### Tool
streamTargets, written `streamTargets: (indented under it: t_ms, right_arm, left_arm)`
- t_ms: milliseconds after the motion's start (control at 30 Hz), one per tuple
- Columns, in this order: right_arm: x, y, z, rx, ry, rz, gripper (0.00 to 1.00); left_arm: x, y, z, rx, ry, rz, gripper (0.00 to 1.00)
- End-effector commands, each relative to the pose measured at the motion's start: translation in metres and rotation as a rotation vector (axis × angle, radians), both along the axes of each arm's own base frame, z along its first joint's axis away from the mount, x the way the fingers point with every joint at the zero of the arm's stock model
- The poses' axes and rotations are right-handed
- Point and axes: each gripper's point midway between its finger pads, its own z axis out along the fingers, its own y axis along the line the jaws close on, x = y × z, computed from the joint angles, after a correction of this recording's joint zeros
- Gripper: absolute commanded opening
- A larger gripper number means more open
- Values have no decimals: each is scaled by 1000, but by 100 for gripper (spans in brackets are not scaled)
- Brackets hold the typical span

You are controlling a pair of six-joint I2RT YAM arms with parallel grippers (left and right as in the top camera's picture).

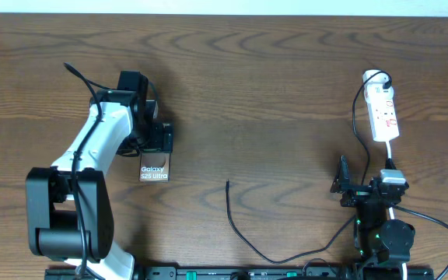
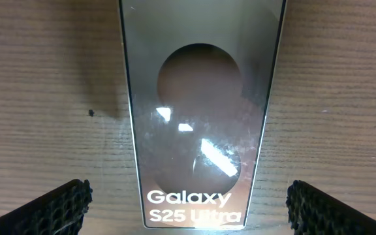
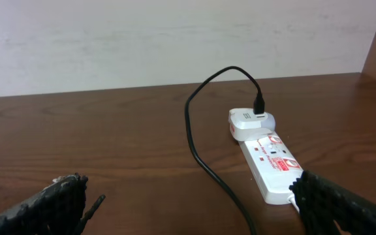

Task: Plug charger to phone and switch on socket
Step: 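Move the left gripper over the silver phone and lower toward it, then close the left gripper on the phone's long edges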

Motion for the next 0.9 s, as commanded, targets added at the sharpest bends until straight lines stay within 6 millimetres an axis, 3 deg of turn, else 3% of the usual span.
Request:
streamTargets:
  t_ms: [0, 300, 533, 867]
  right_arm:
    - [0, 3, 0, -12, 1, 12, 99]
    - [0, 3, 0, -12, 1, 12, 99]
    - [0, 3, 0, -12, 1, 12, 99]
    - [0, 3, 0, -12, 1, 12, 99]
  left_arm:
    - [-3, -4, -8, -19, 26, -12, 98]
    - [2, -21, -8, -19, -6, -62, 98]
    - [3, -10, -11, 39, -11, -49, 98]
    - [-11, -9, -42, 37, -14, 14, 98]
